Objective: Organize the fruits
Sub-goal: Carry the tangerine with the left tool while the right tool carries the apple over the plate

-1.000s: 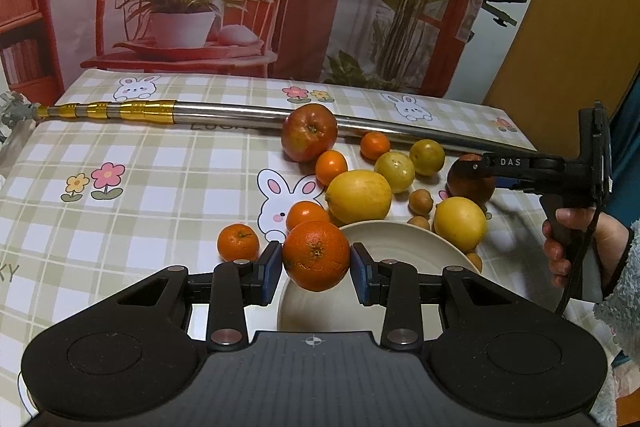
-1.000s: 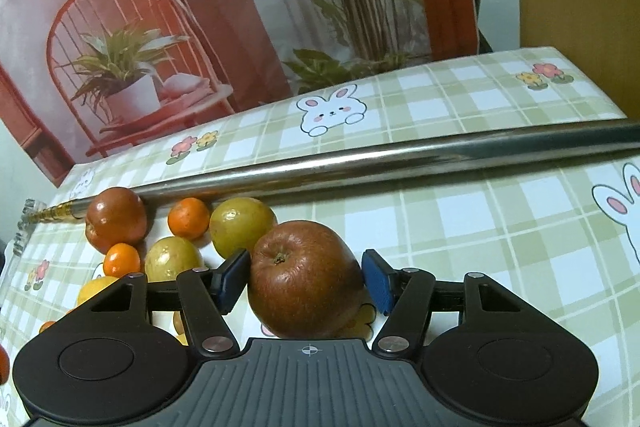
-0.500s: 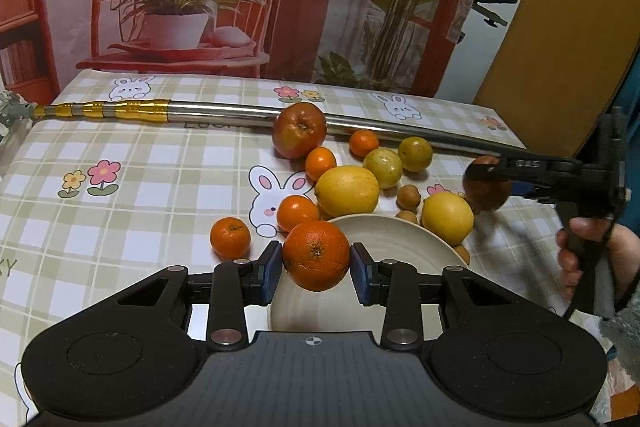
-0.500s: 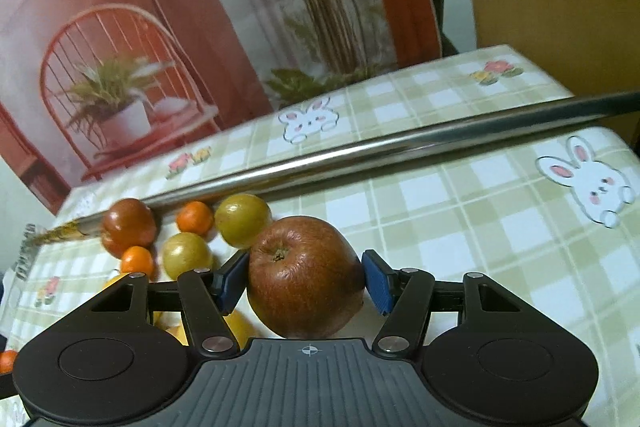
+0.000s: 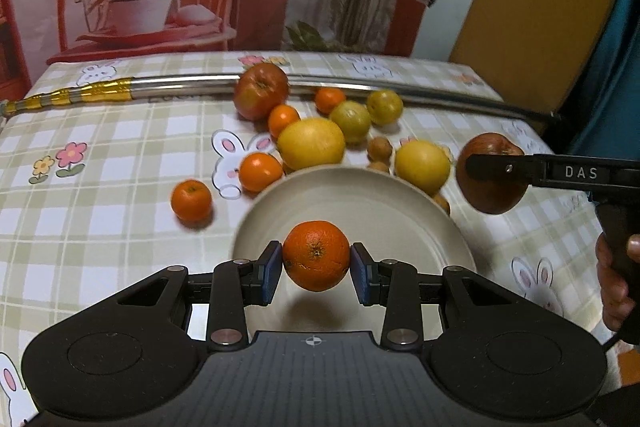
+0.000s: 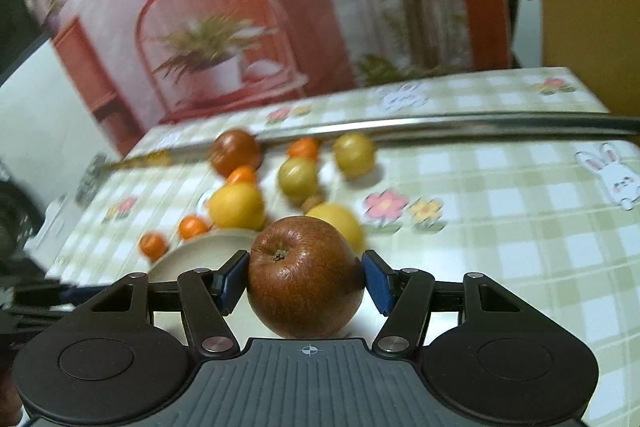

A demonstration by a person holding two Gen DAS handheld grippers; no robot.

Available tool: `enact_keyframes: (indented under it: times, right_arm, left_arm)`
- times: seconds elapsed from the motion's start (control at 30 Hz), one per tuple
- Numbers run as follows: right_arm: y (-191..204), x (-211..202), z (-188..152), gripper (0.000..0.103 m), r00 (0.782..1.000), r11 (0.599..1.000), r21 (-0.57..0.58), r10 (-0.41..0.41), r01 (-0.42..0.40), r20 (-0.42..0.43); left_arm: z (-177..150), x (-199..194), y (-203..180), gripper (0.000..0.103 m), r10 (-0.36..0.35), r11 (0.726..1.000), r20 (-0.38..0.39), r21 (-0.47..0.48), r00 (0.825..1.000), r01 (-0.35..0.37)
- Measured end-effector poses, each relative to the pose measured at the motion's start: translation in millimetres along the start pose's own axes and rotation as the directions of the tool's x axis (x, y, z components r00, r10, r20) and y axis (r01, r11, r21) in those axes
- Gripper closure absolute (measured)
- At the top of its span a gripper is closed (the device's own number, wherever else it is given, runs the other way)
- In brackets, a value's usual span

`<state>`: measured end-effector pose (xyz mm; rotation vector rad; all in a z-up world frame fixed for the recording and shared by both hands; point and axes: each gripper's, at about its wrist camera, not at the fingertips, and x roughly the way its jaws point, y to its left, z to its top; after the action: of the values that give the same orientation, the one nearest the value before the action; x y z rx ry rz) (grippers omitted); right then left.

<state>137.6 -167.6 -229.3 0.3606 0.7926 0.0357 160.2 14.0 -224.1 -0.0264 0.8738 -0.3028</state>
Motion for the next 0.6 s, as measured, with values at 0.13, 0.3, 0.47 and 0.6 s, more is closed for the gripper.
enact_keyframes:
  times: [0.13, 0.3, 0.47, 0.6]
  right_arm:
    - [19, 6, -15, 0.046, 0.998, 0.997, -0.076, 0.024, -0.028, -0.058]
    - [41, 15, -29, 0.046, 0.994, 0.984, -0.174, 0.021, -0.041, -0.110]
    - [54, 18, -43, 0.046, 0.991, 0.971, -0.232, 0.017, -0.048, -0.135]
    - [54, 19, -46, 0.046, 0.990, 0.970, -0.238, 0.005, -0.039, -0.142]
  left_arm:
    - [-5, 4, -3, 0.064, 0.001, 1.000, -0.023, 0.023, 1.000, 0.000]
    - [-10, 12, 2, 0.064, -0.031, 0.999, -0.059, -0.014, 0.998, 0.030]
    - [-15, 19, 5, 0.064, -0.015, 1.000, -0.084, -0.022, 0.996, 0.013]
    - [-16, 20, 5, 0.064, -0.011, 1.000, -0.090, -0.018, 0.996, 0.010]
